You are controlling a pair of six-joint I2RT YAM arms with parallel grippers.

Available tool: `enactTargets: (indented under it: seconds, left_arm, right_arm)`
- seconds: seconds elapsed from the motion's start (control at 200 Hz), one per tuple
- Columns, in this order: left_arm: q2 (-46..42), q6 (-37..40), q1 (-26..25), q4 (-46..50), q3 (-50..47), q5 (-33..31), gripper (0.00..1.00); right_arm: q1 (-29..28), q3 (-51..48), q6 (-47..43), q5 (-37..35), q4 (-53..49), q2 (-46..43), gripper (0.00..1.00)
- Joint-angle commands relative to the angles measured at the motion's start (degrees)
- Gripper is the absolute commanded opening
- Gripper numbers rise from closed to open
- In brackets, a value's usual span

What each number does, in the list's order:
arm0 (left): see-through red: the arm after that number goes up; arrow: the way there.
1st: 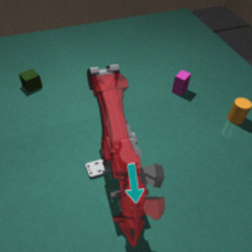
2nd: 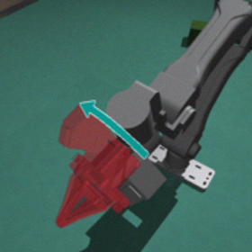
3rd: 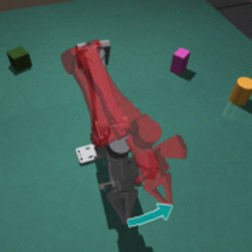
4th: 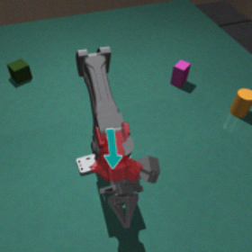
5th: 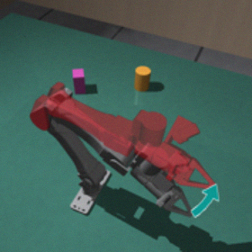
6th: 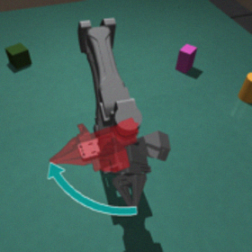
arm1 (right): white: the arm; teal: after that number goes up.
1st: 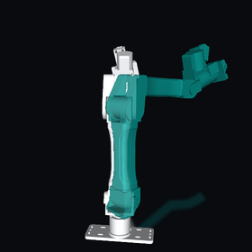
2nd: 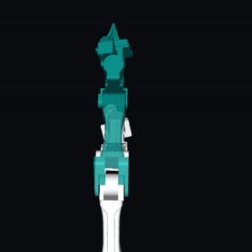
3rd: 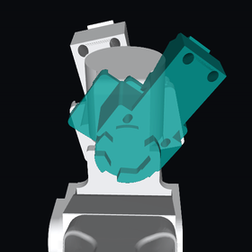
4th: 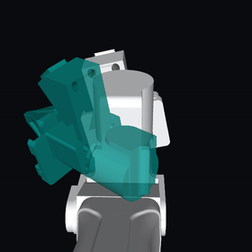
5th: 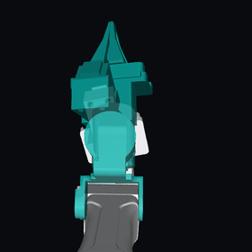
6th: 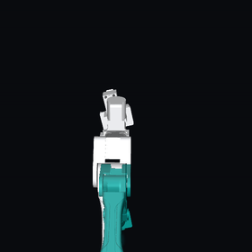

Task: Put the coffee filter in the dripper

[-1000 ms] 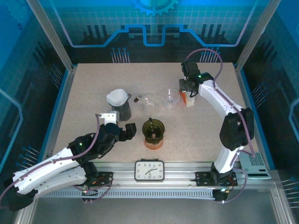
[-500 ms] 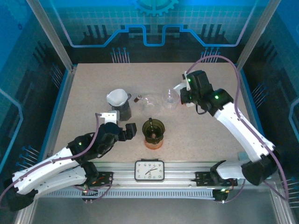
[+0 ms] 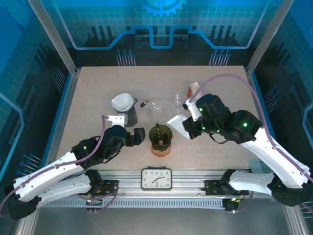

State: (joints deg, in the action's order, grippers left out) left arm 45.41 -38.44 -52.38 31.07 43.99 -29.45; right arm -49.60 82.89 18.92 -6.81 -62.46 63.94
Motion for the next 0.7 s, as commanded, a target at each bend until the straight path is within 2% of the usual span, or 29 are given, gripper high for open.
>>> enactTargets:
  seconds: [0.0, 0.155, 0.695]
  left_arm:
    - [0.84, 1.71, 0.42, 0.92, 2.40, 1.37, 0.99]
    - [1.34, 1.70, 0.44, 1.47, 3.17, 2.03, 0.99]
    - [-0.30, 1.76, 0.77, 5.02, 5.81, 4.52, 0.99]
  right_arm:
    - [-3.78, 2.21, 1.74, 0.44, -4.93, 2.62, 0.00]
    - [-7.47, 6.05, 0.31, -1.80, -7.44, 8.08, 0.00]
    - [-10.28, 21.51, -6.58, -2.79, -16.85, 27.21, 0.00]
